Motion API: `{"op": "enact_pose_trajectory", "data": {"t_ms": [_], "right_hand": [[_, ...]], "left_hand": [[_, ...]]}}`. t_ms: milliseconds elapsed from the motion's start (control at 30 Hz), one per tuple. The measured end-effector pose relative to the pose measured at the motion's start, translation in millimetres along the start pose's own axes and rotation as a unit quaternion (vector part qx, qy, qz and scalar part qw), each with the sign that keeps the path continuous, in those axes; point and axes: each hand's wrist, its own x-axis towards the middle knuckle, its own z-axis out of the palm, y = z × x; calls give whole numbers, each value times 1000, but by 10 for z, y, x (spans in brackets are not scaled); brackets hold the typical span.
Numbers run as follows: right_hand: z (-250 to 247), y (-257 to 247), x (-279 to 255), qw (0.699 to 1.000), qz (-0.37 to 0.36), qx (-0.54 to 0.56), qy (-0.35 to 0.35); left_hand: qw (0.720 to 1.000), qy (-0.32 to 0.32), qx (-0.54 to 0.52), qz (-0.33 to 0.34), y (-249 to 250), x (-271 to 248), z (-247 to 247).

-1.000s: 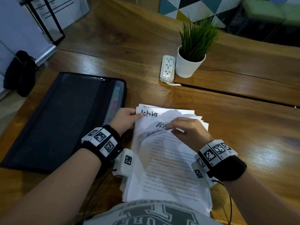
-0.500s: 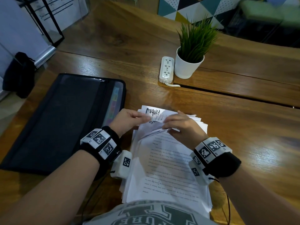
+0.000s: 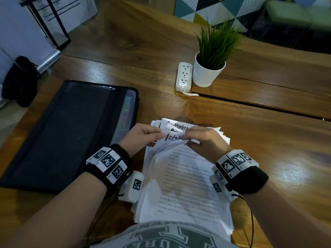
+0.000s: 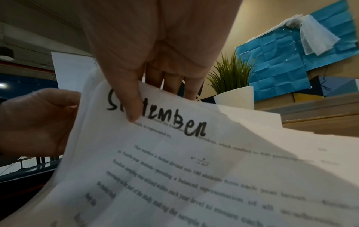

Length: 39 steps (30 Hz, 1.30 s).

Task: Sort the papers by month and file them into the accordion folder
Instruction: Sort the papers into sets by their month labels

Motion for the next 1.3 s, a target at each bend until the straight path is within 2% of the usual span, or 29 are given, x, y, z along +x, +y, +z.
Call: {"op": "enact_pose_trajectory", "data": {"t_ms": [133, 233, 300, 367, 433, 600, 767, 933, 1033, 1167, 1300], "right_hand": [[-35, -46, -114, 999, 35, 7, -21], [-45, -76, -213, 997, 62, 3, -42], [-53, -84, -271, 996, 68, 8, -52], [-60, -90, -325, 996, 71, 4, -58], [-64, -107, -369, 996, 79, 5, -44], [-77, -146, -408, 984, 171, 36, -35], [-130, -134, -366, 997, 66, -20, -31], [-221, -135, -294, 996, 81, -21, -31], [-248, -102, -240, 994, 93, -16, -61], [-219, -65, -174, 991, 106, 0, -76], [-172, -8, -127, 992, 111, -19, -53]], "left_hand": [[1000, -25, 2, -3, -48, -42, -27], [998, -47, -36, -10, -24, -64, -13], [999, 2, -37, -23, -47, -5, -14], [994, 91, 48, -30, -145, 110, -22], [980, 134, 138, -44, -209, 196, -2], [960, 93, 262, -41, -199, 257, 137], [954, 111, 265, -85, -181, 277, 250], [937, 86, 318, -117, -166, 318, 328], [940, 76, 303, -134, -199, 334, 320], [958, 60, 259, -105, -195, 306, 303], [992, 66, 59, -86, -168, 238, 221]]}}
